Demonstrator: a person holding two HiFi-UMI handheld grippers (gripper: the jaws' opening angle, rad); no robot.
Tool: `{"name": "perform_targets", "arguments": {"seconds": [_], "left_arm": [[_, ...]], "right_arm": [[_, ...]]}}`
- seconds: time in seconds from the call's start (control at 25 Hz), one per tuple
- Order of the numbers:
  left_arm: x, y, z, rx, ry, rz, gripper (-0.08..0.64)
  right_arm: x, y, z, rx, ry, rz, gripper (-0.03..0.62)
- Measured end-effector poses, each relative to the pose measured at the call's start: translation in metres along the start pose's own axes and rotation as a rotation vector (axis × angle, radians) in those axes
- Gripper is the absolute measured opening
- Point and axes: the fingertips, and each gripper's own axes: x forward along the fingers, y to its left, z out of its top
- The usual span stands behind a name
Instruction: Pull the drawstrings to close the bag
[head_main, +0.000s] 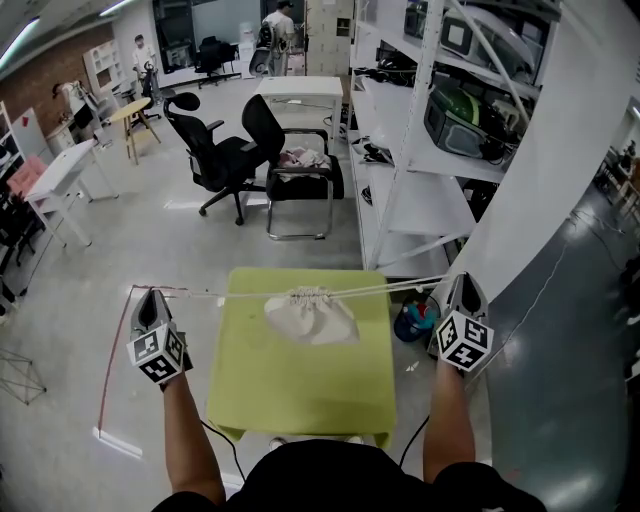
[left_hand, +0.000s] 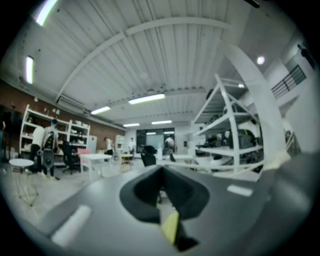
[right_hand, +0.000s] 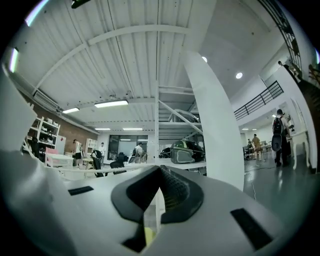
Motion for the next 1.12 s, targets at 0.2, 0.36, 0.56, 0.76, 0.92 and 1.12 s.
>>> {"name": "perform_targets", "arguments": {"seconds": [0.2, 0.36, 0.56, 0.76, 0.92, 1.12], "left_arm": [[-0.001, -0.018, 0.014, 0.049, -0.020, -0.032, 0.005], [0.002, -0.049, 0.024, 0.065, -0.028, -0.104, 0.006], [0.003, -0.083, 0.032, 0.076, -0.042, -0.168, 0.006], [0.007, -0.105, 0.035, 0.076, -0.037, -0.224, 0.006], [0.018, -0.117, 0.032, 0.090, -0.036, -0.247, 0.006], [0.051, -0.122, 0.026, 0.096, -0.020, -0.243, 0.006]], "right_arm": [[-0.001, 0.010, 0.001, -0.007, 0.002, 0.026, 0.008], [-0.002, 0.040, 0.007, -0.031, -0.013, 0.110, 0.008], [-0.006, 0.072, 0.013, -0.044, -0.028, 0.177, 0.008], [-0.005, 0.094, 0.013, -0.047, -0.028, 0.232, 0.008], [0.000, 0.118, 0.011, -0.074, -0.021, 0.282, 0.009], [0.034, 0.132, 0.004, -0.113, -0.013, 0.301, 0.008]]}}
